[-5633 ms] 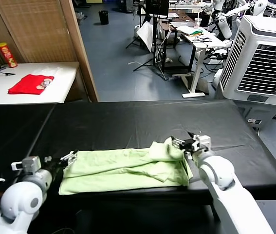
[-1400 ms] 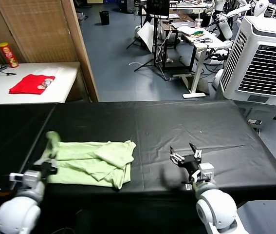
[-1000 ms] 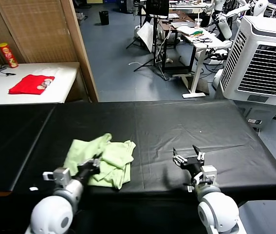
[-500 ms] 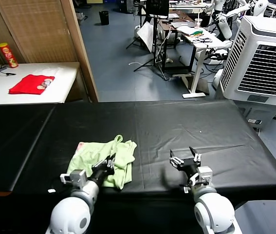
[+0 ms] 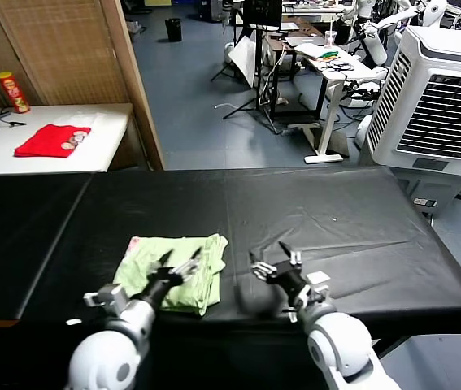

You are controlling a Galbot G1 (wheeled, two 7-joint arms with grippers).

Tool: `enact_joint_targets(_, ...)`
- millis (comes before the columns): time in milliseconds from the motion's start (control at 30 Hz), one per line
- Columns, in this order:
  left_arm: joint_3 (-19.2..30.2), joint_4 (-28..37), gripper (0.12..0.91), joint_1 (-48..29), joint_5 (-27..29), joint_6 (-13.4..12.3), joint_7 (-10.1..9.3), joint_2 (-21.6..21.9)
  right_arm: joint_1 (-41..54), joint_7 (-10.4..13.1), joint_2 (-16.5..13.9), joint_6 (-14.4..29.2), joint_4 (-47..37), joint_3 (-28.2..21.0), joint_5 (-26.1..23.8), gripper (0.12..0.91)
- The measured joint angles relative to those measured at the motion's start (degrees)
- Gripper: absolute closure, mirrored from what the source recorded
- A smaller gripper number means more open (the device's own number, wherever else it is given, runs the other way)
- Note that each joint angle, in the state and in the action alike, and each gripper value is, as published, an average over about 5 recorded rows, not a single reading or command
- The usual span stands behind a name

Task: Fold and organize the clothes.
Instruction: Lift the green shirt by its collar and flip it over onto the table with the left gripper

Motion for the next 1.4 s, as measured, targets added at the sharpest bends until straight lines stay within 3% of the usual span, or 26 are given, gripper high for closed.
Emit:
enact_joint_targets(133, -4.3, 1.7, 0.232, 1.5, 4.4, -2.0, 1.06, 2.0, 3.6, -0.4, 0.4, -0.1, -2.3, -4.6, -1.9, 0.227)
enact_joint_targets(367, -9.0, 4.4, 0.232, 2.0, 5.7, -2.6, 1.28, 1.7, 8.0, -2.7, 0.6, 0.9, -7.8, -11.8, -9.9, 0.227)
enact_joint_targets(533, -10.6, 5.8, 0.232, 1.9, 4.5, -2.9, 1.88, 1.6, 8.4, -2.7, 0.7, 2.7, -11.3, -13.6, -16.5, 0.227)
enact_joint_targets(667, -11.6, 7.3, 0.232, 1.7, 2.7, -4.3, 4.04, 1.9, 8.0, -1.5, 0.6, 5.5, -12.5, -13.6, -19.5, 0.227)
enact_joint_targets(900, -13.2, 11.6, 0.232, 0.6, -5.3, -7.3, 8.91, 2.3, 6.9, 0.6, 0.7, 11.1, -10.5, -12.2, -14.1, 0.227)
enact_joint_targets(1133, -14.5, 16.1, 0.232, 0.2, -16.7, -6.1, 9.75, 2.2, 4.2, 0.6, -1.0, 12.2, -5.1, -8.7, -10.6, 0.227)
enact_joint_targets(1400, -15.2, 18.1, 0.247, -0.1, -26.1, -3.8, 10.25, 2.5, 1.2, 0.6, -1.6, 12.7, -1.4, -6.0, -10.6, 0.227)
